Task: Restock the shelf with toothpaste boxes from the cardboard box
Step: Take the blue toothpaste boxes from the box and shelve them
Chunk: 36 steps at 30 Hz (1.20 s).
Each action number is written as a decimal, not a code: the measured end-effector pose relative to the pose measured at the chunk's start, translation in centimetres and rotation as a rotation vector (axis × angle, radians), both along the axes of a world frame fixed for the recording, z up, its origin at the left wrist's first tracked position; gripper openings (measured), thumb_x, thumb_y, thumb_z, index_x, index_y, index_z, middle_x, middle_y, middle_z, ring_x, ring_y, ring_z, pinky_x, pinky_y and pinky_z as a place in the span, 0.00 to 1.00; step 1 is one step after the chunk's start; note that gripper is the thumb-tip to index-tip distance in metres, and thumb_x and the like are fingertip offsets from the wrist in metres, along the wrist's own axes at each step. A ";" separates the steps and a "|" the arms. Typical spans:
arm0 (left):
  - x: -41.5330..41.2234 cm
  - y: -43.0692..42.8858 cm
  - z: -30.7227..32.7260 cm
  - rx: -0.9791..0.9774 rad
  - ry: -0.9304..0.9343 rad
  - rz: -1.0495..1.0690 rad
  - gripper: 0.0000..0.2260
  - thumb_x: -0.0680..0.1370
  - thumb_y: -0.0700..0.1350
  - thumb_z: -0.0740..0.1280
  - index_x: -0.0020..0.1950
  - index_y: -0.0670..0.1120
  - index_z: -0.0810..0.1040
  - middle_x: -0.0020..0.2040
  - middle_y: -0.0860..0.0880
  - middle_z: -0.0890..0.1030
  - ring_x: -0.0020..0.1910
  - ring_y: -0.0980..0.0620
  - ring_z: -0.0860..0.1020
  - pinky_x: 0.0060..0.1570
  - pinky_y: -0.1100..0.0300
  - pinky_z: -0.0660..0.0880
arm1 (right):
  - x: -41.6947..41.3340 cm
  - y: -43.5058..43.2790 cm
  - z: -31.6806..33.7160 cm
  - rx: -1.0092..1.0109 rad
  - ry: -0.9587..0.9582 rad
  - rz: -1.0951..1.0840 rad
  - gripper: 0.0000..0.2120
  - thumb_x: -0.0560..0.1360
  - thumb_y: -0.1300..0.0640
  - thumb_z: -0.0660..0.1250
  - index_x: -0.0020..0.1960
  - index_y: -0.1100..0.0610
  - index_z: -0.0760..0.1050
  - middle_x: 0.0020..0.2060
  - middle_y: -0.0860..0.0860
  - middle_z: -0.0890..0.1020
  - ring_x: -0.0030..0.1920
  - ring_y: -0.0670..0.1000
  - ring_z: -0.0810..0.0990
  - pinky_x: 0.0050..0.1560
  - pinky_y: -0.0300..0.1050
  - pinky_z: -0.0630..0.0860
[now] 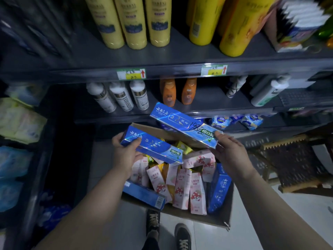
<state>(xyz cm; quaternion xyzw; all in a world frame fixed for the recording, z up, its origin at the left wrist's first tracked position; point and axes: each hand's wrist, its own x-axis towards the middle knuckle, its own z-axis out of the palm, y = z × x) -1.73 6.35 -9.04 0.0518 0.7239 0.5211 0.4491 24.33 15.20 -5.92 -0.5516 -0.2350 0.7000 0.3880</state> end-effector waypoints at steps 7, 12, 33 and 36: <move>-0.7 -8.3 9.3 0.213 0.063 0.242 0.16 0.77 0.42 0.70 0.61 0.49 0.69 0.51 0.47 0.80 0.41 0.48 0.80 0.41 0.54 0.78 | -2.7 -2.2 7.3 0.069 0.080 0.209 0.05 0.76 0.61 0.67 0.50 0.63 0.77 0.41 0.57 0.85 0.46 0.55 0.84 0.41 0.47 0.82; -1.9 -16.3 15.4 0.253 0.179 0.333 0.16 0.75 0.44 0.71 0.62 0.50 0.74 0.52 0.46 0.82 0.42 0.51 0.80 0.43 0.56 0.76 | -6.9 -5.3 12.7 0.105 0.139 0.405 0.06 0.73 0.60 0.70 0.48 0.62 0.80 0.52 0.64 0.83 0.54 0.62 0.80 0.63 0.62 0.71; -5.7 -58.9 37.4 0.536 0.544 1.058 0.10 0.75 0.31 0.66 0.54 0.41 0.72 0.47 0.43 0.81 0.38 0.53 0.83 0.45 0.56 0.81 | -33.2 -34.4 35.2 0.325 0.535 1.267 0.30 0.68 0.52 0.71 0.65 0.65 0.73 0.51 0.56 0.84 0.42 0.48 0.84 0.43 0.41 0.80; -6.0 -65.5 39.2 0.552 0.600 1.133 0.17 0.75 0.32 0.66 0.63 0.39 0.70 0.52 0.40 0.81 0.41 0.50 0.84 0.45 0.56 0.82 | -36.4 -39.9 37.0 0.335 0.588 1.337 0.29 0.65 0.53 0.71 0.63 0.65 0.75 0.54 0.57 0.83 0.44 0.50 0.85 0.44 0.42 0.82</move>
